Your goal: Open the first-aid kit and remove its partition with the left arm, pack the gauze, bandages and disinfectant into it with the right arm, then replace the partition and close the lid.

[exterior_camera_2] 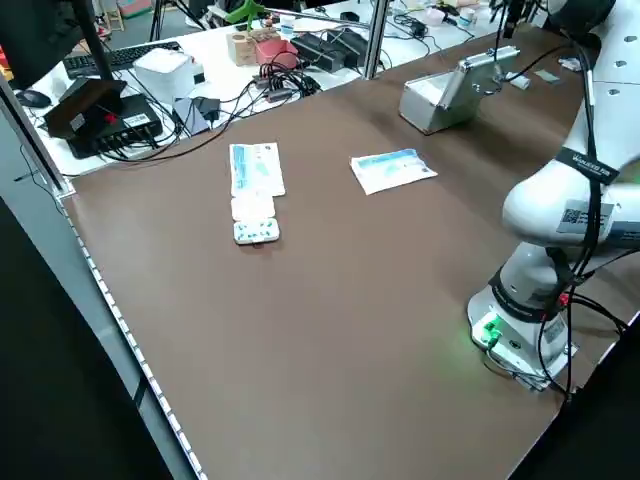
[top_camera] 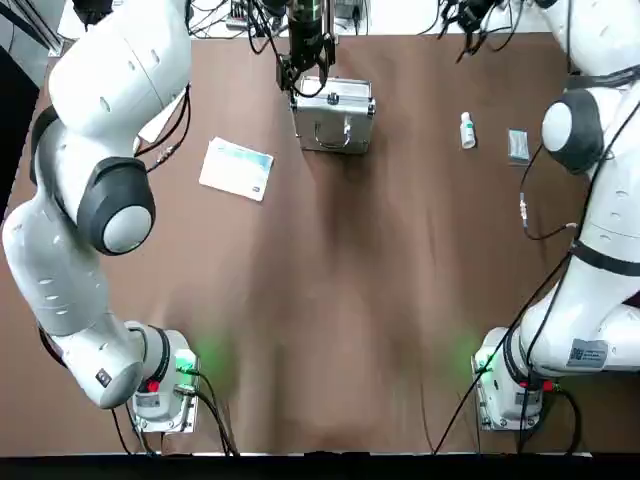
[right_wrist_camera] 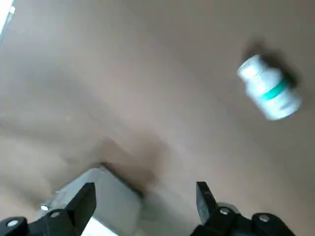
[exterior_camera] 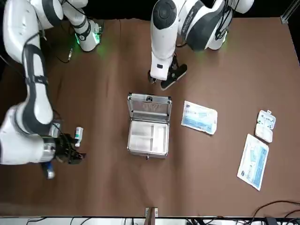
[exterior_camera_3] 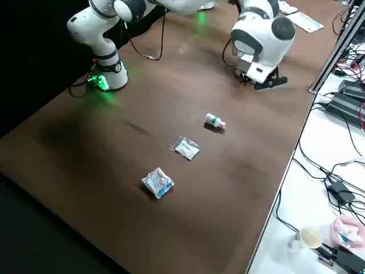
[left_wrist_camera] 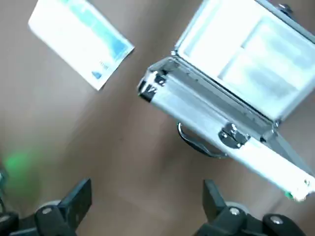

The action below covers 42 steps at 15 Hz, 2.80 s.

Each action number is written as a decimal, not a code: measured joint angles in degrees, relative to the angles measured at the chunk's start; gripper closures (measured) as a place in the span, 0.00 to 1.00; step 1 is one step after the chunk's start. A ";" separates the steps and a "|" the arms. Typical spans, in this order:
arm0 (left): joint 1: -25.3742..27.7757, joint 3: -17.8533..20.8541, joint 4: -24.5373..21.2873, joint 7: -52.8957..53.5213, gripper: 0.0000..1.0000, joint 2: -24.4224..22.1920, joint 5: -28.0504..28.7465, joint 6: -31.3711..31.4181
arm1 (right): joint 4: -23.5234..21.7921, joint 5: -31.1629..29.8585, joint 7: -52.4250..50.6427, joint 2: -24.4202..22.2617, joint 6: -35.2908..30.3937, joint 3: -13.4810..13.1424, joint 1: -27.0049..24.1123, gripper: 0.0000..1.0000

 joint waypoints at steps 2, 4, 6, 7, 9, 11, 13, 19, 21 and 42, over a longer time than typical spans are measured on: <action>1.15 0.05 0.31 10.14 0.00 -0.03 0.00 2.62 | 0.10 -5.58 -8.65 -4.58 -1.97 -0.03 -1.58 0.08; 2.10 0.30 0.31 16.40 0.00 -0.03 0.00 5.30 | 0.10 -7.40 -15.78 -7.43 -4.70 -0.06 -2.69 0.08; 2.59 0.67 0.32 22.76 0.00 -0.03 0.67 7.59 | 0.13 -10.64 -21.86 -10.24 -6.29 -0.06 -3.41 0.07; 2.65 0.73 0.31 24.81 0.00 -0.03 1.12 9.08 | 0.11 -12.21 -24.55 -11.67 -6.74 -0.06 -3.68 0.07; 2.56 0.73 0.28 27.74 0.00 0.07 1.47 12.61 | -0.77 -13.30 -30.37 -13.97 -7.98 -0.06 -4.03 0.07; 2.40 0.72 0.11 30.64 0.01 0.56 1.54 14.39 | -3.72 -13.40 -33.95 -15.25 -8.04 0.02 -4.04 0.05; 2.38 0.71 -0.07 33.46 0.01 1.50 1.55 16.26 | -7.61 -13.42 -35.10 -15.36 -6.31 0.25 -3.95 0.02; 2.70 0.72 -0.27 35.57 0.00 6.32 1.55 24.94 | -25.21 -13.84 -38.50 -16.76 10.02 0.58 -3.92 0.01; 3.12 0.73 -0.30 35.67 0.00 7.60 1.55 27.77 | -31.29 -13.89 -38.85 -17.24 17.25 0.54 -3.96 0.01; 7.62 0.78 -0.22 40.45 0.00 14.52 1.57 39.77 | -43.27 -14.07 -41.87 -6.78 38.25 0.40 -4.61 0.10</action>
